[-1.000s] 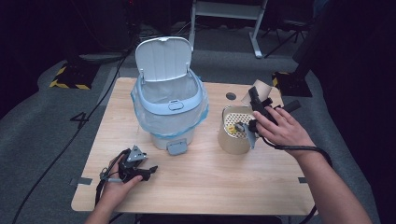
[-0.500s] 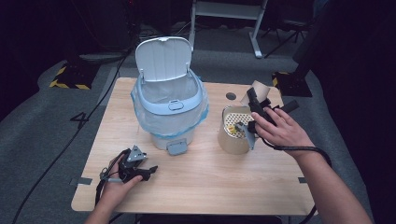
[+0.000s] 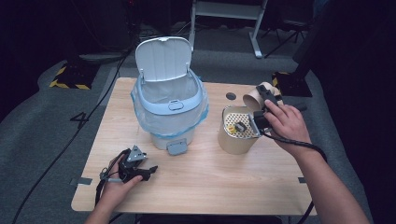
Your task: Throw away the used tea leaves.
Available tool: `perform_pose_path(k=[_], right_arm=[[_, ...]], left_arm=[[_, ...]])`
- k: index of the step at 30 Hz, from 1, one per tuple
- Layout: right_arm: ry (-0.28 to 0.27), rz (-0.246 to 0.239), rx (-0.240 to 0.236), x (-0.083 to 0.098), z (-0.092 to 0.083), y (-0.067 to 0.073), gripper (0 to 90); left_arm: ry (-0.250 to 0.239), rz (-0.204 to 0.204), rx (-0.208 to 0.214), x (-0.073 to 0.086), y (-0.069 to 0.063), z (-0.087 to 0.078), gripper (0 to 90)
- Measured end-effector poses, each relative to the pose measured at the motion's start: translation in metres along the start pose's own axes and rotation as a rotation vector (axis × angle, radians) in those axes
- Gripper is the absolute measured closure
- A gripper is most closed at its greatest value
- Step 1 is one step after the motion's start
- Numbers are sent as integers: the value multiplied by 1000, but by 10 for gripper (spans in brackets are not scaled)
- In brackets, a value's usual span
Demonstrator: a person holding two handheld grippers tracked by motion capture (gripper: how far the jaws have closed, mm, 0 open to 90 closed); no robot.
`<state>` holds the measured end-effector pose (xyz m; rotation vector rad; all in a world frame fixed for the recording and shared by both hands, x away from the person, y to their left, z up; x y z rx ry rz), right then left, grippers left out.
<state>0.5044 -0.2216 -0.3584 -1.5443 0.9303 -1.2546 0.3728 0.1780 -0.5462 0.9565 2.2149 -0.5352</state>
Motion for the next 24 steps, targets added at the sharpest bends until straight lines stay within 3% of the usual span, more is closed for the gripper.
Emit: perform_pose_path(k=[2, 3, 4, 9, 11, 15, 17, 21, 24], right_arm=[[-17, 180, -61, 4, 0, 0, 285], [-41, 297, -111, 5, 1, -1, 285], [-51, 450, -165, 7, 1, 1, 285], [-93, 877, -297, 14, 0, 2, 287], [-120, 1025, -356, 16, -1, 3, 289], [-157, 1263, -473, 22, -1, 7, 290], [-157, 1373, -559, 23, 0, 12, 290], [-203, 1529, -673, 26, 0, 16, 290], [-261, 1576, -749, 28, 0, 18, 288]], left_arm=[[0, 0, 0, 0, 0, 0, 291], [0, 0, 0, 0, 0, 0, 291], [0, 0, 0, 0, 0, 0, 291], [0, 0, -1, 0, 0, 0, 292], [-1, 0, 0, 0, 0, 0, 292], [0, 0, 0, 0, 0, 0, 292], [0, 0, 0, 0, 0, 0, 291], [0, 0, 0, 0, 0, 0, 291], [-1, 0, 0, 0, 0, 0, 292]])
Point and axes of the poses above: each handheld gripper's, and its own axes: z roughly forward along the jaws, x roughly out of its underside, y roughly to its left, the point moved 6 cm from there along z, roughly forward along the jaws, and after that the axes turned 7 degrees about x, right-handed, at the moved point
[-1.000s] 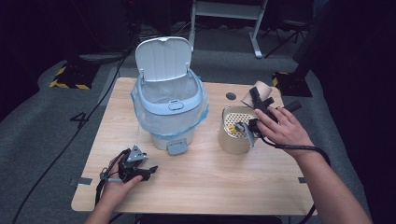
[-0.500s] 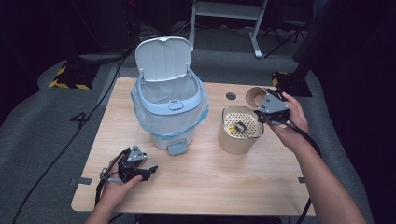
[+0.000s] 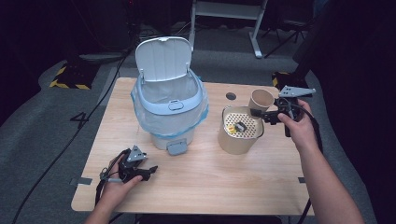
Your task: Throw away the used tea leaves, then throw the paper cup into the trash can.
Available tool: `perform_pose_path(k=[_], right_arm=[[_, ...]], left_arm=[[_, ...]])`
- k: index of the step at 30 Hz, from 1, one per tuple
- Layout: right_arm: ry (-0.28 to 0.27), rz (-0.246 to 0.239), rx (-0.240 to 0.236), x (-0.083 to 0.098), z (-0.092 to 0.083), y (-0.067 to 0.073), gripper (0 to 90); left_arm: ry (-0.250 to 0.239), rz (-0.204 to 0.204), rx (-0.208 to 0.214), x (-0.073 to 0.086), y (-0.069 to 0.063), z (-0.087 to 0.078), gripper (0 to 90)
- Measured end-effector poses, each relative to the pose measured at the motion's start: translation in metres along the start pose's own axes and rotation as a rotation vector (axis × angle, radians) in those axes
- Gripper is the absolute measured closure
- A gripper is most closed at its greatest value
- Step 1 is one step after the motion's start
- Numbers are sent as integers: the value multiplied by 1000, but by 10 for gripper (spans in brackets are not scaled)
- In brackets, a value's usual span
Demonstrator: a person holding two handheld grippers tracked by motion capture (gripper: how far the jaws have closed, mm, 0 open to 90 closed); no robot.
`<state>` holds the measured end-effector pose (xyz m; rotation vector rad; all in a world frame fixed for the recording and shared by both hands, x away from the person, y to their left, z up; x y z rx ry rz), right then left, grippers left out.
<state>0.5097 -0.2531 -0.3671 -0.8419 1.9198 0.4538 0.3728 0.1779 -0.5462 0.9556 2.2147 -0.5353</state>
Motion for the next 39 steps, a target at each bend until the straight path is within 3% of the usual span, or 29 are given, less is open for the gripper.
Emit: perform_pose_path(k=[4, 11, 14, 25, 31, 39], right_arm=[[-10, -9, -109, 2, -2, -1, 286], [-28, -5, -191, 2, -7, 2, 286], [-20, -17, -195, 1, -8, 4, 287], [-12, -48, -138, -4, -12, 3, 284], [-23, -57, -149, -17, -13, 9, 283], [-44, -69, -167, -42, -6, 21, 282]], left_arm=[[1, 1, 0, 0, 0, 0, 292], [1, 0, 0, 0, 0, 0, 292], [1, 1, 0, 0, 0, 0, 292], [-2, 0, -1, 0, 0, 0, 291], [1, -1, 5, 0, 0, 0, 290], [4, 26, 29, 0, 3, 0, 285]])
Point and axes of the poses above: each handheld gripper's, and its own axes: z roughly forward along the jaws, x roughly out of its underside, y roughly to its left, the point moved 6 cm from there along z, roughly forward along the jaws, and after that the axes turned 7 degrees about x, right-handed, at the moved point
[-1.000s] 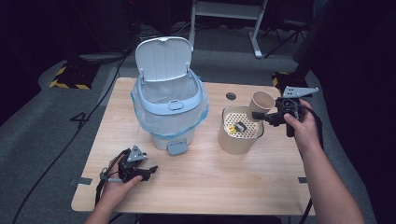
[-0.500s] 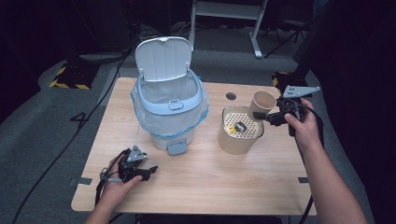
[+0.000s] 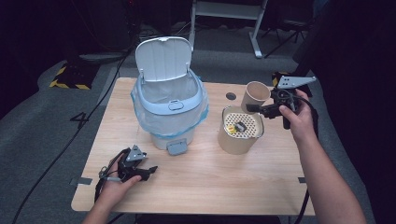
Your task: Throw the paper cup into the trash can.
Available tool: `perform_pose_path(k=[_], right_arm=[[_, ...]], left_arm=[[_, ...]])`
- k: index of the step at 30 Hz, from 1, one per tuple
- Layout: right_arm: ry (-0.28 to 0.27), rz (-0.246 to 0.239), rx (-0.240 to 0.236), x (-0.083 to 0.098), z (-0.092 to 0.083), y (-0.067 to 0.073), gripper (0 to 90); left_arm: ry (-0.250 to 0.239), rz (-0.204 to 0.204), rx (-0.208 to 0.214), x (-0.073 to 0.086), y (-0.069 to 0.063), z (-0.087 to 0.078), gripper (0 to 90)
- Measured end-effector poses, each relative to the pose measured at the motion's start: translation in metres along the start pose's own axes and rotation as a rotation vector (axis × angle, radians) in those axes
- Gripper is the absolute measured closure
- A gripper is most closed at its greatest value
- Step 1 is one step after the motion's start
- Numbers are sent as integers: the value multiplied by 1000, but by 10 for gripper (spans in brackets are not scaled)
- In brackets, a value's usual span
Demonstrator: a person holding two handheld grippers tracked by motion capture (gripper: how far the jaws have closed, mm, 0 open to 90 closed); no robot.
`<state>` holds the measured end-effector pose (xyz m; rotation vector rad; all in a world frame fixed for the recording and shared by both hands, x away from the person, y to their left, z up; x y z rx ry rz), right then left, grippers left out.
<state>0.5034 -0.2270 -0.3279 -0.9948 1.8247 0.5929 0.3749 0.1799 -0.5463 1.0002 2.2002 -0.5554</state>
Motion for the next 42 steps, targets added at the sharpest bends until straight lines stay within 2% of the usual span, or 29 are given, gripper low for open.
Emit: perform_pose_path(k=[4, 9, 21, 25, 29, 33, 42], right_arm=[[-9, -5, -20, -14, 8, 5, 282], [17, -35, -21, -33, 18, 9, 282], [26, -77, -22, -77, 44, 28, 281], [-10, -68, -55, -94, 59, 41, 281], [-16, -73, -57, -105, 76, 48, 281], [-27, -65, -56, -112, 93, 53, 280], [-48, -61, -81, -124, 125, 75, 278]], left_arm=[[7, 23, 16, 0, 3, 0, 285], [5, 24, 23, 0, 3, 0, 285], [6, 26, 24, 0, 3, 0, 285], [19, 27, 23, -1, 1, 2, 208], [26, 15, 21, -2, -2, 5, 155], [26, 16, 21, -2, -2, 5, 153], [28, 13, 20, -2, -2, 5, 147]])
Point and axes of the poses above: each handheld gripper's, and its own axes: z roughly forward along the jaws, x roughly out of its underside, y roughly to its left, the point moved 6 cm from there along z, roughly forward along the jaws, and after that the axes turned 7 degrees about x, right-handed, at the moved point
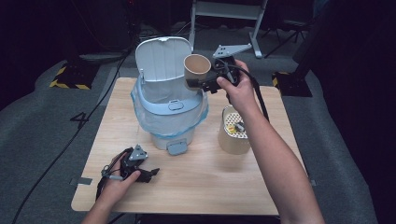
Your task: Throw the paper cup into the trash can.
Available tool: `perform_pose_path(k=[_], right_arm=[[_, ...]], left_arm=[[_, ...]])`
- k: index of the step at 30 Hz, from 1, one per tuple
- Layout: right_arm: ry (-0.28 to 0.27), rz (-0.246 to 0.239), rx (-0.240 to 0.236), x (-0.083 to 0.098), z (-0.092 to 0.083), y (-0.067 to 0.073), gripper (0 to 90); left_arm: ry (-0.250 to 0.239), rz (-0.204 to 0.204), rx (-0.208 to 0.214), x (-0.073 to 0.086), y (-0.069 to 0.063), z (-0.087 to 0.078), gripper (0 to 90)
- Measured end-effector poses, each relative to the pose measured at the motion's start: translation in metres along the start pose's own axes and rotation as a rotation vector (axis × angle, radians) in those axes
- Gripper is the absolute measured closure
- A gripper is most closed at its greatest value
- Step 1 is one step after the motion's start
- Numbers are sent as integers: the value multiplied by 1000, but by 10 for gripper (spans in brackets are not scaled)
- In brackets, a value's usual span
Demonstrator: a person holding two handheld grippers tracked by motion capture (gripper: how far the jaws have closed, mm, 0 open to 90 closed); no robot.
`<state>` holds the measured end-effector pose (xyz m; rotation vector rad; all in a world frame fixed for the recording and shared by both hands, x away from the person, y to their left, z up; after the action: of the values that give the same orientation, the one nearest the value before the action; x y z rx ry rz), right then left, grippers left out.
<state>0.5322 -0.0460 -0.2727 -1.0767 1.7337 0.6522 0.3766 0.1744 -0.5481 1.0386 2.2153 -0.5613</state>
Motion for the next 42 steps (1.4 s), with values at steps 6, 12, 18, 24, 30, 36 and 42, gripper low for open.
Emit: perform_pose_path(k=[6, 12, 18, 24, 30, 36, 42], right_arm=[[33, -15, -6, 1, 18, 9, 278], [89, -37, -16, 1, 31, 19, 279], [151, -49, -9, 5, 40, 24, 279], [176, -62, -33, 8, 48, 29, 267], [84, -125, 52, 6, 52, 29, 157], [29, -138, 79, 1, 45, 27, 156], [-6, -114, 106, -1, 31, 20, 158]], left_arm=[[0, 0, 0, 0, 0, 0, 147], [0, 0, -1, 0, 0, 0, 147], [0, 0, 0, 0, 0, 0, 147], [0, 0, 0, 0, 0, 0, 147], [0, 0, 0, 0, 0, 0, 147], [0, 0, 0, 0, 0, 0, 147], [0, 0, 0, 0, 0, 0, 147]])
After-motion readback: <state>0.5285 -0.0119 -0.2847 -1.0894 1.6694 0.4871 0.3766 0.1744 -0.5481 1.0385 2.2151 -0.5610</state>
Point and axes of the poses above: each handheld gripper's, and its own axes: z roughly forward along the jaws, x roughly out of its underside, y roughly to its left, the point moved 6 cm from there along z, roughly forward along the jaws, and after that the axes turned 7 degrees about x, right-handed, at the moved point
